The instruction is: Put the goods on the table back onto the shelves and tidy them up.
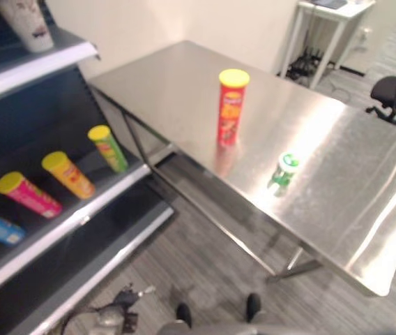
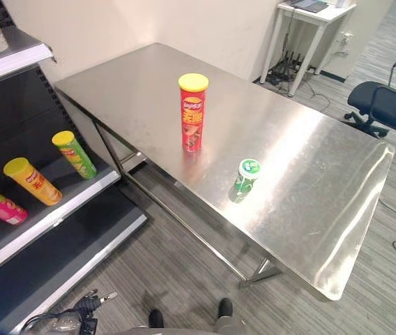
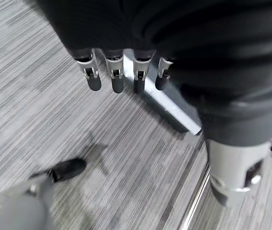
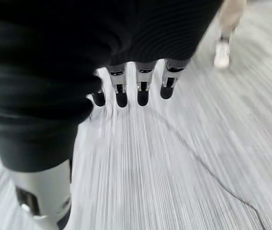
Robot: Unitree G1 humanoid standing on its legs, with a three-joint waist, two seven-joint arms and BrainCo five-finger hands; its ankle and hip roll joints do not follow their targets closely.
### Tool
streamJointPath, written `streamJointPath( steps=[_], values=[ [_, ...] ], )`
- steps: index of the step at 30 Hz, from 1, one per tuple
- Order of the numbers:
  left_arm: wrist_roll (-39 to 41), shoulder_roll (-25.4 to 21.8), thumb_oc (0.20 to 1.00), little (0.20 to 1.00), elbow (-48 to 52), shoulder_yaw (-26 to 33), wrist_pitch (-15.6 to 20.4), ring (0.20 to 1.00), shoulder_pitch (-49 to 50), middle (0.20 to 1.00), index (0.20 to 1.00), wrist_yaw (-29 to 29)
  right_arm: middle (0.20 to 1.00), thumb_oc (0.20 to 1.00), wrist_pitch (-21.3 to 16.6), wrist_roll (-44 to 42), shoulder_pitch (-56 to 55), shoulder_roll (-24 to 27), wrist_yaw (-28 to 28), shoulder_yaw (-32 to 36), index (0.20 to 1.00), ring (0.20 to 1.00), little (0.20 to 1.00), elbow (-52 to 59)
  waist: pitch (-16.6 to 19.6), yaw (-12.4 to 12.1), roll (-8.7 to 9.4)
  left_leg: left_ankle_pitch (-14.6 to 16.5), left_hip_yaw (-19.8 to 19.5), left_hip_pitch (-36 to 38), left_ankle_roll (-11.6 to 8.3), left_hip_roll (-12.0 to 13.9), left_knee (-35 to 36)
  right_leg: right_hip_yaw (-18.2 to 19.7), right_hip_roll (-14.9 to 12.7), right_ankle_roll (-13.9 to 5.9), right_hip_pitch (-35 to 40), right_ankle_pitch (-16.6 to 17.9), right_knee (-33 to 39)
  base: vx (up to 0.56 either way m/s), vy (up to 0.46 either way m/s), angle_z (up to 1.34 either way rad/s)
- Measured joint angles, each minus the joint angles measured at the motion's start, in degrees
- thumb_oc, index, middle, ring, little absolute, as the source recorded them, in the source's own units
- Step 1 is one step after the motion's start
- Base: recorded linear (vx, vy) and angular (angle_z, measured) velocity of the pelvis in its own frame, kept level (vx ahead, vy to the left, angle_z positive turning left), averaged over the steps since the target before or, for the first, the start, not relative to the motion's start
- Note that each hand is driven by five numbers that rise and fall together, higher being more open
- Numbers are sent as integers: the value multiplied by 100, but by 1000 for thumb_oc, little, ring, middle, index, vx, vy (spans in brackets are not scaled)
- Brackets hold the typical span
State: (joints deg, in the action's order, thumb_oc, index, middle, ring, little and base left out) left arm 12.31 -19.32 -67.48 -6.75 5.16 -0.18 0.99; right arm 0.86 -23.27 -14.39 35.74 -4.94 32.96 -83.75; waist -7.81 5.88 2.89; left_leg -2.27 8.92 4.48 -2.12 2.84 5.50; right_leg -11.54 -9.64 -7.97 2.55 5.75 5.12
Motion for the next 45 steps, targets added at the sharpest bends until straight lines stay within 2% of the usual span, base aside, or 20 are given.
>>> streamJointPath(
  steps=[1, 4, 5, 6, 8, 9, 10, 12, 14, 17, 22, 23, 27, 28, 30, 35, 40, 45],
  values=[
    [0, 26, 1000, 1000, -9, 60, 0, 1000, 59, 1000, 1000, 24, 1000, 1000, -65, -381, -67, 237, -277, 633, 1000, 1000, 1000, 639, 18, 90, -19, 19, 81, 67, 3, 1, 0, 68, -1, -8, 31, -9, -1, 43, 79, -23],
    [-4, 196, 1000, 1000, 13, 58, 18, 1000, 79, 1000, 1000, 122, 1000, 1000, -330, -667, -119, 221, -749, 921, 1000, 1000, 1000, 2426, 37, 236, -45, 56, 134, 72, -5, 1, 2, 141, 2, -9, 17, -9, 31, 40, 47, -14],
    [-7, 335, 1000, 1000, 10, 38, 18, 1000, 73, 1000, 1000, 128, 1000, 1000, -615, -789, -87, 258, -944, 1056, 1000, 1000, 1000, 2997, 88, 266, -90, 57, 133, 71, 0, 1, 1, 141, -1, -10, 17, -10, 31, 24, 18, 3],
    [-9, 399, 1000, 1000, 13, 31, 27, 1000, 73, 1000, 1000, 129, 1000, 1000, -771, -843, 7, 354, -1017, 1038, 1000, 1000, 1000, 3128, 116, 230, -47, 69, 124, 63, -18, 6, 1, 129, 5, -17, 19, -32, 30, 36, 22, 5],
    [-14, 522, 1000, 1000, 16, 6, 33, 1000, 74, 1000, 1000, 127, 1000, 1000, -928, -955, 266, 497, -1217, 1020, 1000, 1000, 1000, 3364, 195, 141, -78, 71, 104, 54, -29, 21, 1, 117, 18, -50, 35, -78, 29, 18, 2, 9],
    [-14, 552, 1000, 1000, 23, 5, 33, 1000, 119, 1000, 1000, 123, 1000, 1000, -898, -967, 369, 519, -1268, 1029, 1000, 1000, 1000, 3728, 213, 129, -104, 63, 105, 60, -29, 17, 1, 115, 18, -42, 24, -64, 29, 9, -19, 4],
    [-13, 582, 1000, 1000, 8, 6, 19, 1000, 195, 1000, 1000, 121, 1000, 1000, -1029, -928, 395, 594, -1284, 940, 1000, 1000, 1000, 4188, 242, 151, -168, 56, 104, 62, -21, 10, 0, 117, 8, -47, 26, -61, 30, 3, -20, 5],
    [-32, 588, 1000, 1000, 62, 39, 19, 1000, 325, 1000, 1000, 114, 1000, 1000, -963, -709, 426, 794, -1296, 657, 1000, 1000, 1000, 4836, 256, 95, -200, 63, 95, 66, -38, 8, 0, 59, 5, -58, 58, -70, 31, 1, -21, 7],
    [-129, 575, 1000, 1000, 56, 41, 5, 1000, 368, 1000, 1000, 109, 1000, 1000, -1069, -325, 378, 998, -1179, 400, 1000, 1000, 1000, 5317, 259, 84, -203, 52, 36, 64, -29, 10, 0, 3, 0, -62, 76, -74, 31, 5, -23, 13],
    [-233, 573, 1000, 1000, 65, 61, 1, 1000, 524, 1000, 1000, 38, 1000, 1000, -1032, 201, 541, 1295, -866, 88, 1000, 1000, 1000, 6246, 278, -133, -131, 58, -66, 34, -31, 22, 1, -69, 6, -66, 125, -92, 32, 35, -31, 15],
    [-232, 558, 1000, 1000, 85, 248, 5, 1000, 749, 1000, 1000, -71, 1000, 1000, -1116, 192, 587, 1298, -328, -37, 1000, 1000, 1000, 7037, 299, -223, -38, 27, -183, 16, -48, 11, 0, -186, -6, -87, 159, -117, 31, 11, -19, 14],
    [-233, 504, 1000, 1000, 90, 264, 5, 1000, 860, 1000, 1000, -122, 1000, 1000, -1163, 196, 578, 1350, -19, -251, 1000, 1000, 1000, 7177, 300, -234, -2, -16, -199, 20, -56, 10, 0, -205, -10, -81, 176, -112, 31, 6, -18, 9],
    [-235, 477, 1000, 1000, 158, 286, 11, 1000, 961, 1000, 1000, -195, 1000, 1000, -1063, 260, 407, 1671, 638, -797, 1000, 1000, 1000, 7513, 299, -227, 6, -14, -205, 43, -49, 7, 0, -274, -23, -85, 207, -116, 31, 3, -5, 3],
    [-235, 480, 1000, 1000, 167, 284, 24, 1000, 945, 1000, 1000, -256, 1000, 1000, -1018, 296, 377, 1676, 921, -818, 1000, 1000, 1000, 7532, 297, -238, 13, -14, -212, 37, -49, 5, 0, -308, -26, -84, 217, -116, 31, 11, -10, 8],
    [-232, 488, 1000, 1000, 168, 284, 60, 1000, 919, 1000, 1000, -260, 1000, 1000, -1010, 206, 382, 1587, 1076, -838, 1000, 1000, 1000, 7532, 296, -244, 15, -14, -213, 34, -48, 6, 0, -312, -24, -77, 219, -117, 30, 2, -7, 3],
    [-230, 491, 1000, 1000, 258, 286, 120, 1000, 860, 1000, 1000, -346, 1000, 1000, -869, 216, 198, 1636, 1638, -1379, 1000, 1000, 1000, 7555, 284, -230, 11, -14, -240, -20, -49, 5, 0, -346, -29, -75, 205, -119, 32, -2, -9, 2],
    [-231, 497, 1000, 1000, 255, 287, 121, 1000, 861, 1000, 1000, -365, 1000, 1000, -873, 761, 207, 1705, 1758, -1691, 1000, 1000, 1000, 7873, 276, -225, -47, -14, -242, -23, -50, 6, 0, -348, -28, -73, 203, -125, 32, 0, 0, 0],
    [-238, 504, 1000, 1000, 266, 288, 129, 1000, 863, 1000, 1000, -359, 1000, 1000, -899, 1283, 271, 1797, 1761, -1934, 1000, 1000, 1000, 7995, 259, -330, -105, -16, -344, -43, -53, 0, 1, -418, -35, -69, 226, -133, 32, 8, -6, 6]
  ],
)
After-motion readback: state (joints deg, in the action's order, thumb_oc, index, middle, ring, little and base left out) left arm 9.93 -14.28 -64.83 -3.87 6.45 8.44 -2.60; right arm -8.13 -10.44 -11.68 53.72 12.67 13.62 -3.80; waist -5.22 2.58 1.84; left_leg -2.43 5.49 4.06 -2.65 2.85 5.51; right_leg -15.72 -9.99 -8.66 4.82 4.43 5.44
